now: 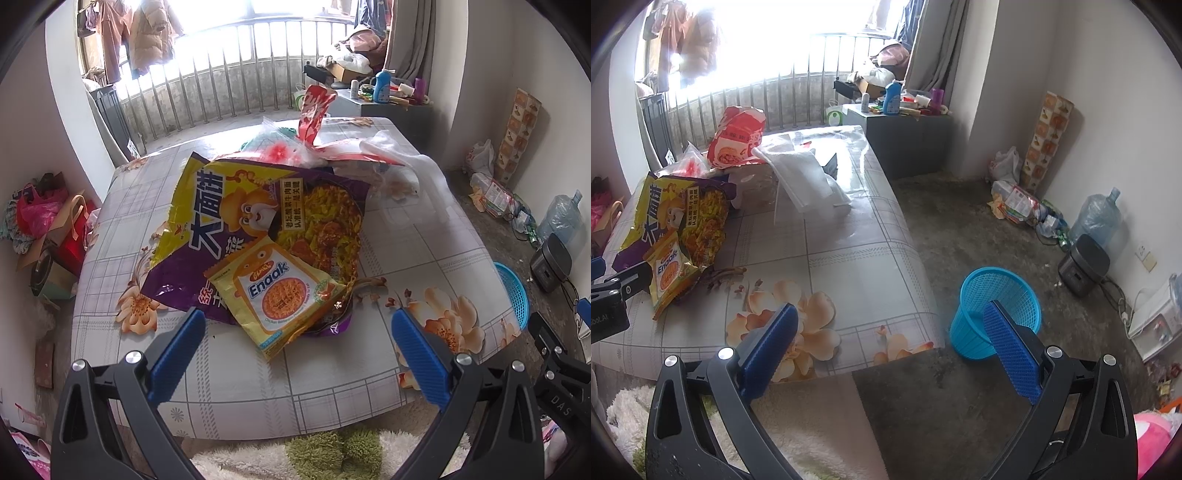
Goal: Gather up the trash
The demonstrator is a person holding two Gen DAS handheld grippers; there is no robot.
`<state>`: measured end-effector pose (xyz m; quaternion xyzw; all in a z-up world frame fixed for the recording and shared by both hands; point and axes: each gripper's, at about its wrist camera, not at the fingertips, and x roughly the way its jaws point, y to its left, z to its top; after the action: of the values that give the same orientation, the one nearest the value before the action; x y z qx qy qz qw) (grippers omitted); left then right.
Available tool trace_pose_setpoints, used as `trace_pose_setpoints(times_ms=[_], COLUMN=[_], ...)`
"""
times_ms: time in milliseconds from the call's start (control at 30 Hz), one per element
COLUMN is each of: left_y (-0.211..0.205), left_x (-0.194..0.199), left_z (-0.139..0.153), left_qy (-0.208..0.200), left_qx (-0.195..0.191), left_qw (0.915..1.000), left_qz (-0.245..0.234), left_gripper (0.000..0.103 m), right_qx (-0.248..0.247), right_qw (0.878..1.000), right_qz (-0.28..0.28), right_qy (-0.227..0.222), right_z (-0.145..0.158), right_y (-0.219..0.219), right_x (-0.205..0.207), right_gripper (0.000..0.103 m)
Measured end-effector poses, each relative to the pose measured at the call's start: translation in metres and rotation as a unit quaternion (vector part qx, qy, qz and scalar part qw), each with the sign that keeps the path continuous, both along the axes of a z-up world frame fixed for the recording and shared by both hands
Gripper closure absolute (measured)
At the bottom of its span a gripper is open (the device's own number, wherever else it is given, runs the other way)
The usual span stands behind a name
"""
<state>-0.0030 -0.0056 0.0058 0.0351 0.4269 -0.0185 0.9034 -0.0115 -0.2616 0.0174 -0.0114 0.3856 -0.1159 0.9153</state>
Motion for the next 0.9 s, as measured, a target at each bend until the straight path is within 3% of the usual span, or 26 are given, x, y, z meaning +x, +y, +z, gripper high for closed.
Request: trace_pose_setpoints(times_ms=[900], left_y=[0.0019], left_x=[0.0007], left_z=[-0.0022], left_qy=[0.007], left_qx=[-0.002], left_qw=[1.0000], left_qz=[0.003], left_gripper=[0.004], right_qx=[0.006], right_qw=[1.000], right_qz=[0.002], right_qy=[0.002], right_z=[-0.0022], right_y=[0.0039], right_x=[0.0012], right_gripper=[0.007])
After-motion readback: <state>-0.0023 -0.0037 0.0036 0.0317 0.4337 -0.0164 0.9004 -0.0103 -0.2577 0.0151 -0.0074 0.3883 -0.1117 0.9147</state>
